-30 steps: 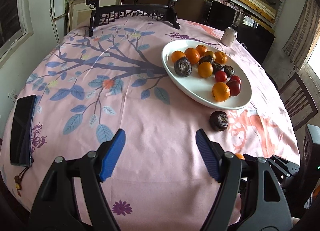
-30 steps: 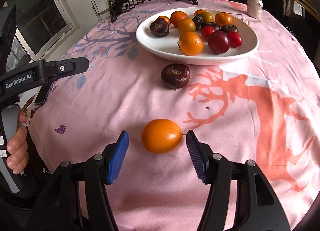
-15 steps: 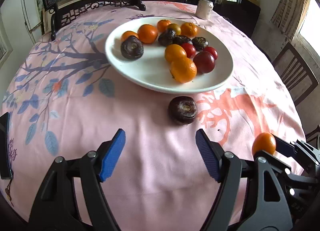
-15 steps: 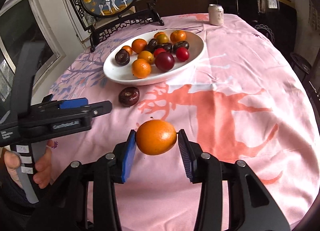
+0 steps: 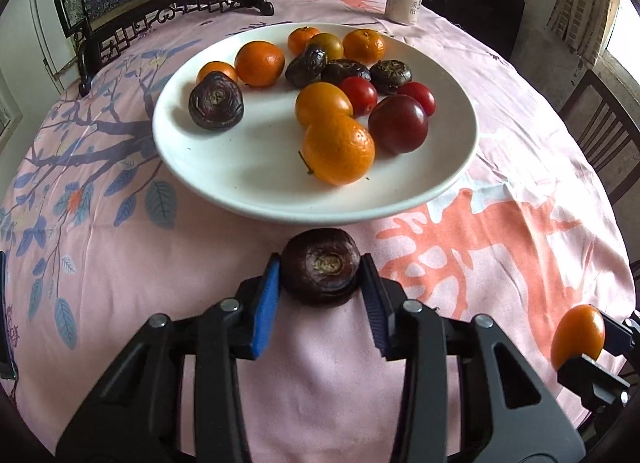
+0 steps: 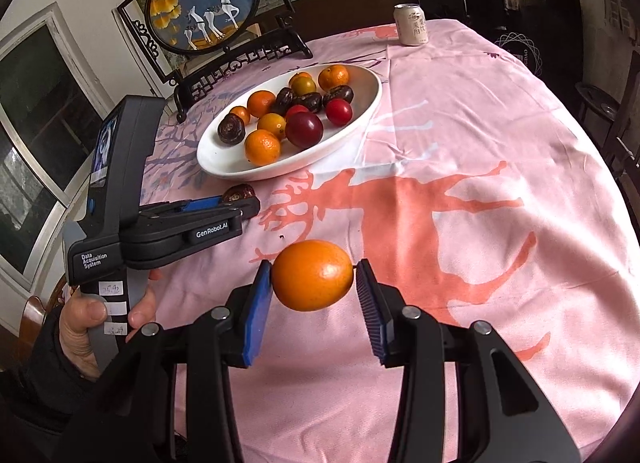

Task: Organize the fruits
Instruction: 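Place the mandarin and brown fruit on the plate, opening both tools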

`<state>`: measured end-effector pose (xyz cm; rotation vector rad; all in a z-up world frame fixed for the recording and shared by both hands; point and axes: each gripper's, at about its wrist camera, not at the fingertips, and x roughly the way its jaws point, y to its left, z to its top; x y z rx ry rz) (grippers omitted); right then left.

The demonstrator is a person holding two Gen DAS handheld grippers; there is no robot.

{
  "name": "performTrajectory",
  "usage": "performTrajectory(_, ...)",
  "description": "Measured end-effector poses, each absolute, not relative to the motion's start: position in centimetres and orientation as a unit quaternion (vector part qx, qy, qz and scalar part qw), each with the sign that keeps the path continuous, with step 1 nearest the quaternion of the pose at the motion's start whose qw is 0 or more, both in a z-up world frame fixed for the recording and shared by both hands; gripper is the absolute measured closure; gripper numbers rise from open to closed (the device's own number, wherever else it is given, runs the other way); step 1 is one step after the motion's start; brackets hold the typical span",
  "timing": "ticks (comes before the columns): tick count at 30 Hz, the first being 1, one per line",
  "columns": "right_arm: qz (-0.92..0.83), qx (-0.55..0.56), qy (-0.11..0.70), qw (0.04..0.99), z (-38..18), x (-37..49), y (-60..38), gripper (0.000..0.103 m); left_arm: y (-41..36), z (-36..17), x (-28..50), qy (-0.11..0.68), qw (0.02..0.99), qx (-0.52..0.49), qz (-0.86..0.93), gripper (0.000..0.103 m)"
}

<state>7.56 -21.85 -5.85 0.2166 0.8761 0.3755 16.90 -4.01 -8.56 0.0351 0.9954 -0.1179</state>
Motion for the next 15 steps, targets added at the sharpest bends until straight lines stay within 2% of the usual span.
performTrajectory(15,0.183,0.078,0.427,0.882,-5.1,8.5,-19.2,0.06,0.2,-4.9,11.4,0.456,0.883,-0.038,-0.108,0.064)
